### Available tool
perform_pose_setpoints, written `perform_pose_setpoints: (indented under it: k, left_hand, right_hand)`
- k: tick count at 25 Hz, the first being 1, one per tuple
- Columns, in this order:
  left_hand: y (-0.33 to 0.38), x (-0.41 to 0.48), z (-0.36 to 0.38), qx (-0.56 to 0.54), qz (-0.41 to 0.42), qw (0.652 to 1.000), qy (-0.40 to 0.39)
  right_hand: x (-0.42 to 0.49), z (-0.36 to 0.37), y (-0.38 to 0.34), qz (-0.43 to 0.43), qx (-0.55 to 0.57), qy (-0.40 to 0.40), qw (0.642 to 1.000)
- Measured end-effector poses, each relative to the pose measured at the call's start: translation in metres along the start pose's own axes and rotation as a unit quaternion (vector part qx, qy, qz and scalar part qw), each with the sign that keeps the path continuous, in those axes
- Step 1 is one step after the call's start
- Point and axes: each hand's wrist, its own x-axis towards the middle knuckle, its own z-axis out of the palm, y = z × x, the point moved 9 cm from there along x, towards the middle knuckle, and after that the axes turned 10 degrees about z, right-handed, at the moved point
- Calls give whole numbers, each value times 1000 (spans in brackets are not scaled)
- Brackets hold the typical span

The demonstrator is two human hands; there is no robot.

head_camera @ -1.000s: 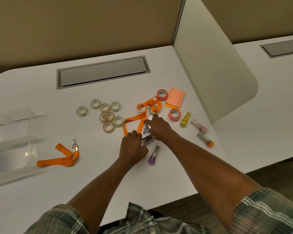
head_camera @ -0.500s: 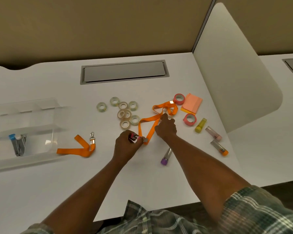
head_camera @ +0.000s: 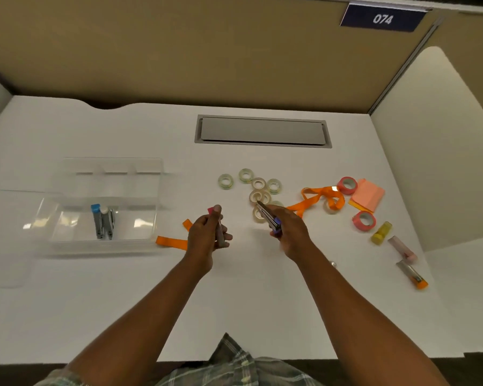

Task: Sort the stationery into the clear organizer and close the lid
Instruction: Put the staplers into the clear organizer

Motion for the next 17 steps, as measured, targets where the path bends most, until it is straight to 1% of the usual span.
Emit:
perform_pose_setpoints:
  k: [2, 4, 5, 7, 10, 13, 15, 17]
  left_hand:
    - [6, 6, -26, 10, -12, 1000, 26]
    - [16, 11, -55, 24, -12, 999, 44]
    - [22, 13, -67, 29, -10, 999, 45]
    - [33, 16, -93, 34, 1, 998, 46]
    - [51, 25, -145, 67, 33, 994, 78]
    - [74, 33, -201, 110, 77, 983, 129]
    - [86, 43, -234, 133, 94, 975, 154]
    - [93, 54, -262, 152, 93, 968, 174]
  right_hand:
    - [-7, 46, 15, 49, 32, -82, 995]
    - [-17, 96, 30, 91, 39, -149, 984]
    - [-21, 118, 36, 101, 27, -173, 979]
    - [-29, 160, 42, 95, -20, -208, 973]
    - [-38, 221, 39, 42, -153, -229, 960]
    - [-45, 276, 26, -55, -297, -213, 929]
    - [-48, 311, 18, -111, -340, -201, 912]
    - [-50, 345, 12, -156, -374, -188, 895]
